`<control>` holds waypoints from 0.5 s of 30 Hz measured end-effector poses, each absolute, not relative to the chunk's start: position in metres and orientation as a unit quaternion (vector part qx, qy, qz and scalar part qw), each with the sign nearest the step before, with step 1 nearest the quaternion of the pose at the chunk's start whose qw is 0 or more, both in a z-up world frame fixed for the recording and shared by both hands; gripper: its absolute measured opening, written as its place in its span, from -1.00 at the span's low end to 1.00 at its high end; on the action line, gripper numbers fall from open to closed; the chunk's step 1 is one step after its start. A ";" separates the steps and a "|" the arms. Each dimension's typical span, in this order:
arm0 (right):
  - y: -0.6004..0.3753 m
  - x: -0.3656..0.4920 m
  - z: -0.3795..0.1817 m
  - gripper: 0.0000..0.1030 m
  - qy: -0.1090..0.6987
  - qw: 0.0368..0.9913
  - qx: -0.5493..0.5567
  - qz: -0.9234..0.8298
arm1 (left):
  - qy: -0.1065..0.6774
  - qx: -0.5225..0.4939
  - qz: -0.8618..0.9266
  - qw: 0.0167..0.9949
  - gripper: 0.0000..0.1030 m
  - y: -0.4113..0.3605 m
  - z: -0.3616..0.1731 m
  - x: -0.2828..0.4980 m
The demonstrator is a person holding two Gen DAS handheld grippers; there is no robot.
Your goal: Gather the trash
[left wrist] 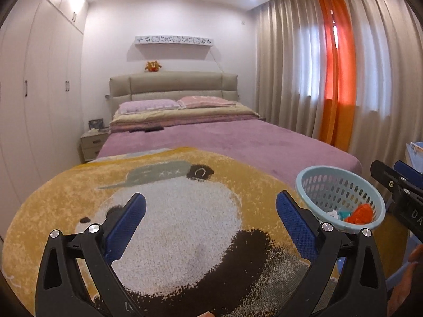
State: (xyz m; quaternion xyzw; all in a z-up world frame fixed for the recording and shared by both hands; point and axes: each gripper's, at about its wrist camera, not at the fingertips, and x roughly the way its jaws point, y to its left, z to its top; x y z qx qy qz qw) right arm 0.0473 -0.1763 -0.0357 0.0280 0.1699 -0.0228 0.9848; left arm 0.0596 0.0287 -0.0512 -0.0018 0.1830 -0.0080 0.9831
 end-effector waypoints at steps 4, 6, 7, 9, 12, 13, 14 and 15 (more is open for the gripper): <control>-0.178 0.052 -0.039 0.25 0.179 0.983 0.032 -0.025 | 0.184 -0.001 -0.008 0.983 0.86 0.029 -0.052 0.061; -0.178 0.056 -0.043 0.25 0.195 0.980 0.024 -0.025 | 0.185 -0.001 -0.007 0.983 0.86 0.029 -0.053 0.061; -0.178 0.059 -0.045 0.25 0.202 0.979 0.022 -0.022 | 0.186 -0.001 -0.007 0.983 0.86 0.029 -0.053 0.062; -0.178 0.059 -0.046 0.25 0.204 0.978 0.025 -0.021 | 0.188 -0.002 -0.007 0.982 0.86 0.030 -0.054 0.062; -0.179 0.058 -0.046 0.25 0.202 0.979 0.025 -0.022 | 0.190 -0.002 -0.007 0.982 0.86 0.031 -0.056 0.063; -0.179 0.057 -0.045 0.25 0.199 0.979 0.024 -0.023 | 0.191 -0.002 -0.007 0.982 0.86 0.030 -0.056 0.063; -0.179 0.056 -0.045 0.25 0.197 0.980 0.023 -0.024 | 0.191 -0.001 -0.007 0.982 0.86 0.030 -0.056 0.063; -0.179 0.055 -0.044 0.25 0.195 0.980 0.022 -0.026 | 0.192 -0.001 -0.007 0.981 0.86 0.030 -0.056 0.063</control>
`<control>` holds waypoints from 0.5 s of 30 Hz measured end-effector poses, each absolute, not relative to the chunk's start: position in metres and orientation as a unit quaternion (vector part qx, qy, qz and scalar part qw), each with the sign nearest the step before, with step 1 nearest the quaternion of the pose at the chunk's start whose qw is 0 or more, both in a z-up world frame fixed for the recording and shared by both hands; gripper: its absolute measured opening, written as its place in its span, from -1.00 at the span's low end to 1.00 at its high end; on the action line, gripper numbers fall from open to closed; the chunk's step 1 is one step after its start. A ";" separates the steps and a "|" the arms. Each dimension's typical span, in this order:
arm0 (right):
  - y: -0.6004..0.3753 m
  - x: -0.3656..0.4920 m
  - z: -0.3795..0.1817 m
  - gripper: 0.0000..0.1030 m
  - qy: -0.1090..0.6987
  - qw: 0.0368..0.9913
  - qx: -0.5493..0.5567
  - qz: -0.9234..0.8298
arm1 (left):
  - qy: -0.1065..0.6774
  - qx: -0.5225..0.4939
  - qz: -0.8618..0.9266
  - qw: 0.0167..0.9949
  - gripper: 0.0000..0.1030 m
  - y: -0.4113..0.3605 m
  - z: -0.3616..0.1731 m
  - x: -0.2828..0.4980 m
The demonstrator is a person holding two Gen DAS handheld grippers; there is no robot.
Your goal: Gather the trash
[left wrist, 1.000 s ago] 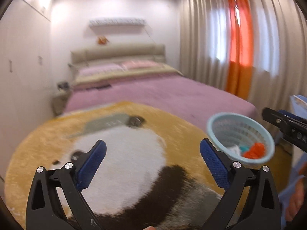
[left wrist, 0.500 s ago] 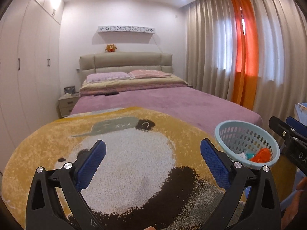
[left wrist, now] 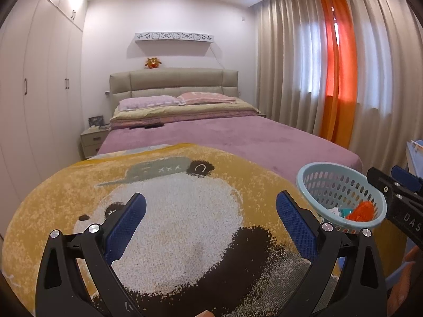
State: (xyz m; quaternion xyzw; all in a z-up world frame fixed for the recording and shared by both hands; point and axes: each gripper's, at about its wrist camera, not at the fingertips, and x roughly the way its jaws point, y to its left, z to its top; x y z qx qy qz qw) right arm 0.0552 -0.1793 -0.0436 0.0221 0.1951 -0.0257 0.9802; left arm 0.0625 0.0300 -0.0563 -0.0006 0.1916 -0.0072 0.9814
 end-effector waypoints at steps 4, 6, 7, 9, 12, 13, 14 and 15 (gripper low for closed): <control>-0.180 0.052 -0.044 0.25 0.192 0.981 0.026 -0.027 | 0.193 -0.001 -0.008 0.981 0.86 0.030 -0.056 0.062; -0.179 0.051 -0.043 0.25 0.191 0.981 0.027 -0.027 | 0.194 -0.001 -0.008 0.981 0.86 0.030 -0.056 0.061; -0.180 0.051 -0.043 0.25 0.191 0.981 0.028 -0.026 | 0.194 0.000 -0.008 0.981 0.86 0.030 -0.056 0.061; -0.180 0.051 -0.043 0.25 0.191 0.981 0.027 -0.027 | 0.194 0.000 -0.008 0.981 0.86 0.030 -0.056 0.061; -0.180 0.051 -0.042 0.25 0.192 0.981 0.028 -0.026 | 0.195 0.000 -0.008 0.981 0.86 0.030 -0.056 0.061; -0.179 0.051 -0.042 0.25 0.192 0.981 0.029 -0.025 | 0.195 0.000 -0.007 0.981 0.86 0.030 -0.057 0.061; -0.179 0.052 -0.043 0.25 0.192 0.981 0.029 -0.025 | 0.195 -0.001 -0.008 0.981 0.86 0.029 -0.056 0.061; -0.179 0.052 -0.043 0.25 0.192 0.981 0.029 -0.025 | 0.195 0.000 -0.008 0.981 0.86 0.029 -0.056 0.061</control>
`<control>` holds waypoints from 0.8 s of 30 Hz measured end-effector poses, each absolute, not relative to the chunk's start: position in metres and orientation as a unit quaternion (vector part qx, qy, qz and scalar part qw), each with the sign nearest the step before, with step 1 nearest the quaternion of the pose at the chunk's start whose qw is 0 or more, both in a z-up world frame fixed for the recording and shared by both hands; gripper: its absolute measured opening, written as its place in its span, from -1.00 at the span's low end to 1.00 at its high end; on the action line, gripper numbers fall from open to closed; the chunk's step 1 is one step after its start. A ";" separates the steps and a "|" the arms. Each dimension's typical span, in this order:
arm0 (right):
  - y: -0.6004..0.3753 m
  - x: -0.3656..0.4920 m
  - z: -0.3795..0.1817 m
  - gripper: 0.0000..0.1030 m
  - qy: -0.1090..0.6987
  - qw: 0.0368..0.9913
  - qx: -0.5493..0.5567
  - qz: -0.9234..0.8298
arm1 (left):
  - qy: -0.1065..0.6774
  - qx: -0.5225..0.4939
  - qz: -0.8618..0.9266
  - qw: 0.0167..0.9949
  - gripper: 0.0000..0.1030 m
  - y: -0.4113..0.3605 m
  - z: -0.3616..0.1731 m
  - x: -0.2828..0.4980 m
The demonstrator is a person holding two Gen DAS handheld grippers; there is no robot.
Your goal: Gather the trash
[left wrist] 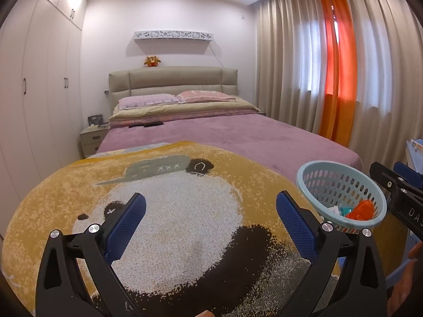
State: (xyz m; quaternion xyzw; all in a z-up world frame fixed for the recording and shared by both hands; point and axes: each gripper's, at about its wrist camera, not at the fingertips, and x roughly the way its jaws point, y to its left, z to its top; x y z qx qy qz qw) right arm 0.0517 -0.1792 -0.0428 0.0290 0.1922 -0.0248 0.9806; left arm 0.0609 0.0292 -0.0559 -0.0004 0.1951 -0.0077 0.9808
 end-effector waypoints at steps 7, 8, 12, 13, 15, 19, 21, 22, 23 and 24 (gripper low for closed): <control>-0.180 0.052 -0.044 0.25 0.193 0.980 0.032 -0.023 | 0.196 0.000 -0.007 0.981 0.86 0.029 -0.056 0.061; -0.180 0.053 -0.044 0.25 0.194 0.980 0.032 -0.022 | 0.197 0.000 -0.007 0.980 0.86 0.030 -0.057 0.061; -0.179 0.053 -0.045 0.25 0.195 0.980 0.032 -0.021 | 0.199 0.001 -0.007 0.980 0.86 0.032 -0.057 0.062; -0.179 0.053 -0.045 0.25 0.195 0.980 0.032 -0.021 | 0.199 0.002 -0.007 0.980 0.86 0.032 -0.058 0.061; -0.179 0.053 -0.045 0.25 0.195 0.980 0.032 -0.020 | 0.199 0.002 -0.007 0.980 0.86 0.032 -0.058 0.061; -0.179 0.053 -0.045 0.25 0.195 0.980 0.032 -0.019 | 0.199 0.003 -0.007 0.980 0.86 0.033 -0.058 0.060; -0.179 0.053 -0.045 0.25 0.195 0.980 0.032 -0.019 | 0.199 0.003 -0.007 0.980 0.86 0.033 -0.057 0.061; -0.180 0.053 -0.045 0.25 0.195 0.980 0.032 -0.019 | 0.199 0.003 -0.007 0.980 0.86 0.033 -0.057 0.061; -0.180 0.053 -0.045 0.25 0.195 0.980 0.032 -0.018 | 0.200 0.003 -0.006 0.980 0.86 0.033 -0.057 0.061; -0.180 0.053 -0.044 0.25 0.195 0.980 0.031 -0.018 | 0.199 0.003 -0.007 0.980 0.86 0.033 -0.057 0.061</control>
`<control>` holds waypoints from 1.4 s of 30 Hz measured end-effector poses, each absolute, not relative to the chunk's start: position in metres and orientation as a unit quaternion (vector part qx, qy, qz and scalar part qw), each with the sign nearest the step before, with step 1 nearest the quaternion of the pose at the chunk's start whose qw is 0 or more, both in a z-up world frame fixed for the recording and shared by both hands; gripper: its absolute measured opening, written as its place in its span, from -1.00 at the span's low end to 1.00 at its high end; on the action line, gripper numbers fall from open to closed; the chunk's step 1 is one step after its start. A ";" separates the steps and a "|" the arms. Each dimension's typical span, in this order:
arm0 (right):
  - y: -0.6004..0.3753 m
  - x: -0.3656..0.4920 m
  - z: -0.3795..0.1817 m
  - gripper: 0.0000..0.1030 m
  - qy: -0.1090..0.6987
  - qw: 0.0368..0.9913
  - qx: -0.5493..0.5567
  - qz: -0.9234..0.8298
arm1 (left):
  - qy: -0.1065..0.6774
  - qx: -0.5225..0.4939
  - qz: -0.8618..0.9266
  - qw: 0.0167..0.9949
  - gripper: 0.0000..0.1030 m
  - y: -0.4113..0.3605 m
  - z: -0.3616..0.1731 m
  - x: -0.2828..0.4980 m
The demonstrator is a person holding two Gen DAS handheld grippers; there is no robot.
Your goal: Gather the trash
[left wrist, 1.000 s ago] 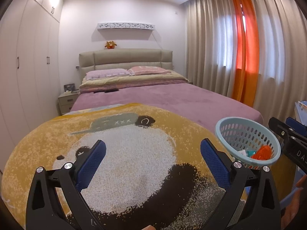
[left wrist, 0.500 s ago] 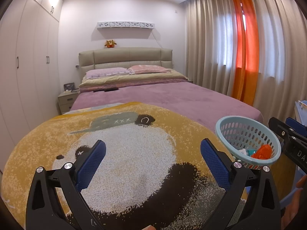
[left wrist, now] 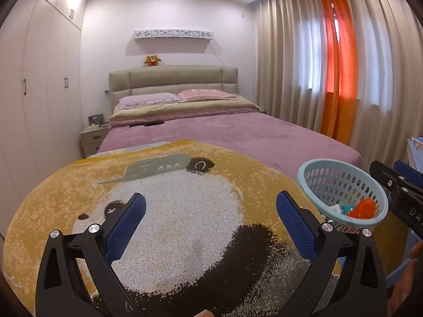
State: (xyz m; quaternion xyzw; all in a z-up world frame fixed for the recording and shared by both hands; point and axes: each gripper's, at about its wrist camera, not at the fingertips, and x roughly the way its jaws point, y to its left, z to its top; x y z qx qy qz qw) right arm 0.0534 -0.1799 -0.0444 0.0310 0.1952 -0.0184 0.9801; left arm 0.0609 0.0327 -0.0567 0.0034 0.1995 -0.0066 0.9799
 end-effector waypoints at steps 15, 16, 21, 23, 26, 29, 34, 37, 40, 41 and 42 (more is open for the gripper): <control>-0.183 0.056 -0.044 0.25 0.198 0.980 0.030 -0.017 | 0.200 0.005 -0.006 0.980 0.86 0.033 -0.056 0.060; -0.183 0.056 -0.044 0.25 0.199 0.979 0.030 -0.017 | 0.200 0.005 -0.006 0.980 0.86 0.033 -0.056 0.061; -0.183 0.057 -0.045 0.25 0.201 0.979 0.029 -0.015 | 0.200 0.005 -0.006 0.980 0.86 0.033 -0.056 0.060; -0.183 0.057 -0.045 0.25 0.201 0.979 0.029 -0.014 | 0.200 0.005 -0.006 0.980 0.86 0.032 -0.056 0.061; -0.184 0.057 -0.045 0.25 0.201 0.979 0.030 -0.013 | 0.200 0.004 -0.006 0.980 0.86 0.033 -0.055 0.060; -0.184 0.057 -0.045 0.25 0.202 0.979 0.030 -0.013 | 0.201 0.004 -0.007 0.980 0.86 0.033 -0.055 0.060; -0.184 0.058 -0.044 0.25 0.202 0.979 0.026 -0.014 | 0.200 0.007 -0.002 0.980 0.86 0.033 -0.055 0.059; -0.181 0.056 -0.046 0.25 0.201 0.979 0.024 -0.013 | 0.199 0.011 -0.001 0.980 0.86 0.033 -0.054 0.060; -0.179 0.055 -0.046 0.25 0.201 0.979 0.025 -0.012 | 0.196 0.013 0.001 0.980 0.86 0.034 -0.052 0.059; -0.179 0.055 -0.047 0.25 0.201 0.979 0.025 -0.012 | 0.195 0.016 0.002 0.981 0.86 0.033 -0.052 0.058; -0.179 0.055 -0.047 0.25 0.201 0.979 0.025 -0.012 | 0.193 0.018 0.003 0.981 0.86 0.033 -0.051 0.057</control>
